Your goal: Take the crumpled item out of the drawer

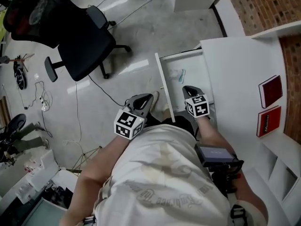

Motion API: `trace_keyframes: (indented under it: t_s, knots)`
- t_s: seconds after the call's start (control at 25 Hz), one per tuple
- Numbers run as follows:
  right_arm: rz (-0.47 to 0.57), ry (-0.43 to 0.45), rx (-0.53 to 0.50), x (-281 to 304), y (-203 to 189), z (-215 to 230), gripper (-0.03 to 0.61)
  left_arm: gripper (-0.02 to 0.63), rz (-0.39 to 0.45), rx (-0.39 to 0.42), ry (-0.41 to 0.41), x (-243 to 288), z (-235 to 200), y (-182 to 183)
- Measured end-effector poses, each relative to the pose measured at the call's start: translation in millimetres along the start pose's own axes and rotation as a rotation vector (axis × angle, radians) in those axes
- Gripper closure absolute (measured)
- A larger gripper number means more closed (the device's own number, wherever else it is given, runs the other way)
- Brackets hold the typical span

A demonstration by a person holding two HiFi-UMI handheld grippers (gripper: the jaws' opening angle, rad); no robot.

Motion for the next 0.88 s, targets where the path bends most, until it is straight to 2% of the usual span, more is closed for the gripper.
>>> trace_keyframes:
  t_s: [0.56, 0.88]
  knots:
    - [-0.097, 0.053, -0.130, 43, 13, 16, 0.551, 0.586, 0.032, -0.129, 0.117, -11, 7, -16]
    - [-0.167, 0.070, -0.184, 70, 13, 29, 0.548, 0.586, 0.030, -0.189, 0.150, -7, 10, -28]
Point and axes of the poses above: the fingertips, and each gripper's own axes: x forward along the fingers, z to its right, y out of its top, the point moved 10 cm from there along -x, backward along the fingers, and after that the axes turned 5 degrees about y, right-handed, at the moved point
